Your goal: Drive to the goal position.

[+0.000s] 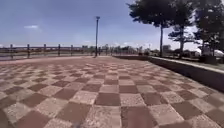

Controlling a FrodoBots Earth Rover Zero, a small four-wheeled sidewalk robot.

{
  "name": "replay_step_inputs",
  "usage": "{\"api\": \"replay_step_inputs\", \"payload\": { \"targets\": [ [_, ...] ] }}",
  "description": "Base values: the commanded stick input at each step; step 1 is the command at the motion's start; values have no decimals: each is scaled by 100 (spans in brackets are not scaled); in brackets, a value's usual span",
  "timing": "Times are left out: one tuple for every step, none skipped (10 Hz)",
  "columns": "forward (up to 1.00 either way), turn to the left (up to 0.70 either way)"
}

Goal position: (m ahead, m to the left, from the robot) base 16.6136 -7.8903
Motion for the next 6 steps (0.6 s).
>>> {"api": "replay_step_inputs", "payload": {
  "targets": [
    [70,0],
    [70,0],
    [70,0],
    [70,0],
    [70,0],
    [70,0]
  ]
}}
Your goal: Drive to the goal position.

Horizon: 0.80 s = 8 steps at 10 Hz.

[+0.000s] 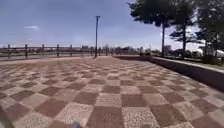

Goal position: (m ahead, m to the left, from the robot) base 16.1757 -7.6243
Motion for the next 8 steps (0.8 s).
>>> {"api": "replay_step_inputs", "payload": {
  "targets": [
    [70,0],
    [70,0],
    [70,0],
    [70,0],
    [70,0],
    [70,0],
    [70,0],
    [70,0]
  ]
}}
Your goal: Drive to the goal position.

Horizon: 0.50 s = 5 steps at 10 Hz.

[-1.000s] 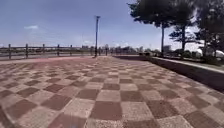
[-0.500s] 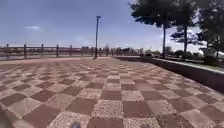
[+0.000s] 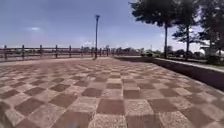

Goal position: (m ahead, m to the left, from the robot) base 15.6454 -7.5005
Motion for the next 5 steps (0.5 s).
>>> {"api": "replay_step_inputs", "payload": {
  "targets": [
    [70,0],
    [70,-35],
    [70,-35],
    [70,-35],
    [70,-35]
  ]
}}
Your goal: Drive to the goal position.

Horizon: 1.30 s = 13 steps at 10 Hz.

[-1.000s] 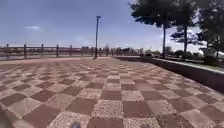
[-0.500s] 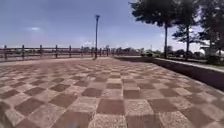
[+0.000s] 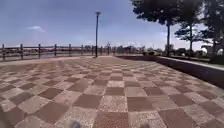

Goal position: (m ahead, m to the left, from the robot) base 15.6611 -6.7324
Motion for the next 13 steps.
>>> {"api": "replay_step_inputs", "payload": {
  "targets": [
    [70,-35],
    [70,-35],
    [70,-35],
    [70,-17],
    [70,0],
    [70,0],
    [70,0],
    [70,0],
    [70,0],
    [70,0],
    [70,0],
    [70,0],
    [70,0]
  ]
}}
